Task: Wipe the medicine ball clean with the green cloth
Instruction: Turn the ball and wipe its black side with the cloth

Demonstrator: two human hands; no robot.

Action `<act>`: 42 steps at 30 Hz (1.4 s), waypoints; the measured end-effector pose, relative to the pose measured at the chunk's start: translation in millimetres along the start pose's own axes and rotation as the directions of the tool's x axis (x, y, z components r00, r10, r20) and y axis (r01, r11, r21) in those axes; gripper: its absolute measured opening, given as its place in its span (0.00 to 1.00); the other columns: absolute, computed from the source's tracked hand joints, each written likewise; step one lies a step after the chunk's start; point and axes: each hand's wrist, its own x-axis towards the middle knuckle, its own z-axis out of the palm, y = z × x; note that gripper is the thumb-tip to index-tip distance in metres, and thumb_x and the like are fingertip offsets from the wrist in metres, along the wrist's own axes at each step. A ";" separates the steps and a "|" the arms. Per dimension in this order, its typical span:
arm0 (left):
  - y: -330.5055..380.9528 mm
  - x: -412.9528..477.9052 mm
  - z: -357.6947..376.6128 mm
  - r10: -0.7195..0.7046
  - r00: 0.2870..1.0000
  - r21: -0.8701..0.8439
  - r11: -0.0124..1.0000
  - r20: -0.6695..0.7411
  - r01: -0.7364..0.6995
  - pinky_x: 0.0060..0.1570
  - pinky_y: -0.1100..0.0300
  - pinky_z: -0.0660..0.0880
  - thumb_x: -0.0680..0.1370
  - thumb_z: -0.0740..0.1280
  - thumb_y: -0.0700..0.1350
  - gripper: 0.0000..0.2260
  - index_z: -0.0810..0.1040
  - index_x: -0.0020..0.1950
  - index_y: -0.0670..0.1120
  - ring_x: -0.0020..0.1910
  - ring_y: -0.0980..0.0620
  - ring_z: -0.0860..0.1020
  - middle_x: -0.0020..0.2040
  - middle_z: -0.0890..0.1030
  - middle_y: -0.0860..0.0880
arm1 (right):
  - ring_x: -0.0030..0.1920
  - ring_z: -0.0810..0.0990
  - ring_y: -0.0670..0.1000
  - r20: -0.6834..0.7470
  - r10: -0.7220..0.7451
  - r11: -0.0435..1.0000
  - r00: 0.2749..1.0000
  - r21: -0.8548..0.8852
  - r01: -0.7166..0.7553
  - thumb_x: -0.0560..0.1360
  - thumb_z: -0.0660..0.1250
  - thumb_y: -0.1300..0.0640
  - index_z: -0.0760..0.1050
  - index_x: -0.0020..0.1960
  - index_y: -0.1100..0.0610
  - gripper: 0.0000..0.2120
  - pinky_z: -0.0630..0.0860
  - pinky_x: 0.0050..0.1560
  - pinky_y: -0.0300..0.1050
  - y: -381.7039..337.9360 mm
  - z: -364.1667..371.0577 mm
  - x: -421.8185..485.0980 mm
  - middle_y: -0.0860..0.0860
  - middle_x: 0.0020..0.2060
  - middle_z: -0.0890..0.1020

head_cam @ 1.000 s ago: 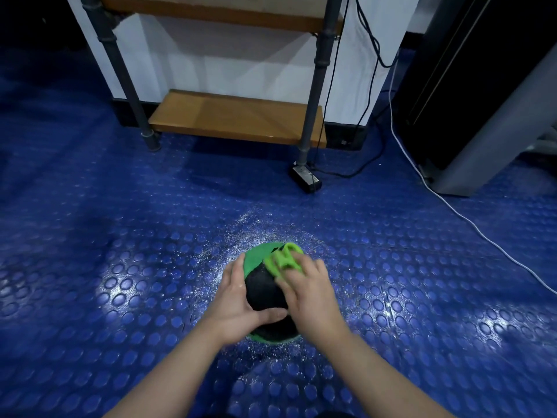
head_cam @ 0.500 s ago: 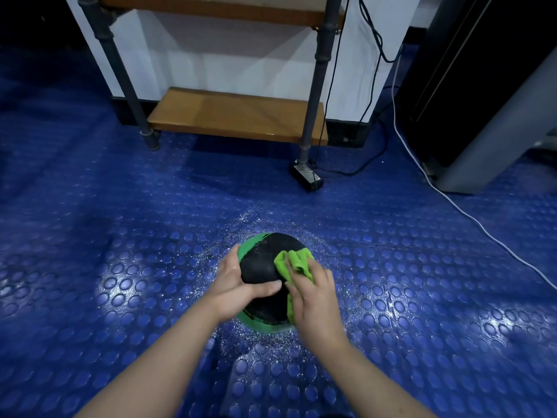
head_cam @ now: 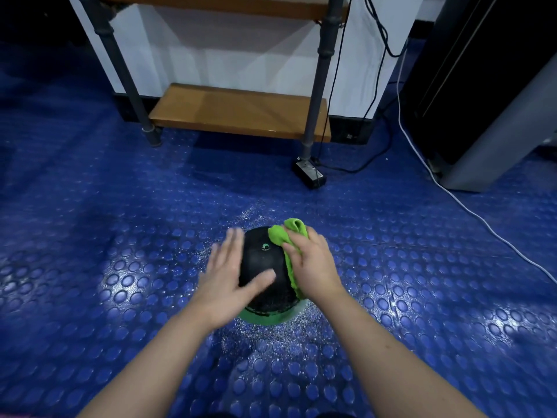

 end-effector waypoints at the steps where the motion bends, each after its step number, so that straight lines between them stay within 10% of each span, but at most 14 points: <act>1: 2.2 -4.0 3.9 0.112 0.994 0.068 0.991 0.013 -0.113 0.75 0.44 0.44 0.61 0.55 0.81 0.51 0.37 0.77 0.64 0.77 0.50 0.34 0.77 0.33 0.61 | 0.60 0.71 0.56 0.017 -0.049 0.999 0.999 -0.015 0.049 0.79 0.62 0.55 0.73 0.67 0.51 0.17 0.61 0.58 0.38 -1.4 1.3 2.7 0.53 0.61 0.75; 7: -5.6 5.9 1.6 0.126 0.991 0.099 0.988 -0.036 -0.122 0.76 0.42 0.51 0.66 0.74 0.65 0.51 0.41 0.77 0.64 0.78 0.47 0.41 0.78 0.39 0.61 | 0.58 0.71 0.59 -0.170 0.304 0.953 0.937 0.054 -0.299 0.80 0.58 0.54 0.72 0.68 0.54 0.17 0.66 0.61 0.48 0.3 23.0 -18.0 0.57 0.59 0.72; 14: -1.8 4.9 8.0 0.114 0.992 0.111 0.988 -0.048 -0.108 0.75 0.41 0.53 0.67 0.74 0.63 0.51 0.41 0.78 0.64 0.78 0.47 0.40 0.77 0.38 0.62 | 0.59 0.67 0.51 -0.193 0.161 0.986 0.968 0.069 -0.150 0.80 0.59 0.56 0.71 0.69 0.53 0.18 0.66 0.63 0.44 5.8 28.6 -66.4 0.53 0.65 0.70; 19: 2.5 6.0 12.6 0.050 0.997 0.130 0.991 -0.057 -0.042 0.73 0.40 0.55 0.56 0.78 0.65 0.63 0.37 0.77 0.63 0.77 0.44 0.40 0.77 0.37 0.62 | 0.62 0.69 0.52 -0.234 0.321 0.941 0.918 0.190 -0.281 0.81 0.57 0.55 0.70 0.70 0.53 0.18 0.68 0.66 0.49 -6.1 27.3 -46.2 0.50 0.61 0.70; 27: 6.7 13.1 4.3 0.011 1.000 0.103 0.995 -0.027 -0.008 0.72 0.40 0.58 0.58 0.80 0.51 0.62 0.38 0.77 0.63 0.78 0.44 0.41 0.76 0.38 0.63 | 0.50 0.68 0.53 -0.103 -0.311 0.943 0.945 -0.161 0.292 0.72 0.62 0.63 0.76 0.63 0.51 0.20 0.76 0.50 0.45 -2.6 39.4 -76.6 0.54 0.62 0.71; 34: 17.3 8.7 5.2 -0.046 0.997 0.154 0.987 -0.055 0.054 0.67 0.37 0.66 0.57 0.81 0.58 0.63 0.37 0.76 0.63 0.78 0.43 0.41 0.77 0.38 0.61 | 0.56 0.70 0.55 -0.212 0.116 0.993 0.970 0.060 -0.105 0.79 0.61 0.60 0.71 0.69 0.49 0.20 0.72 0.54 0.46 -6.5 34.7 -54.9 0.55 0.60 0.74; 42: 6.6 -13.8 13.4 0.064 0.996 0.204 0.978 -0.061 -0.050 0.68 0.36 0.65 0.55 0.82 0.57 0.65 0.36 0.75 0.66 0.77 0.47 0.37 0.75 0.32 0.65 | 0.67 0.69 0.60 -0.101 0.545 0.824 0.832 0.246 -0.510 0.80 0.59 0.52 0.72 0.68 0.56 0.17 0.65 0.66 0.49 -3.2 0.9 -23.7 0.60 0.66 0.70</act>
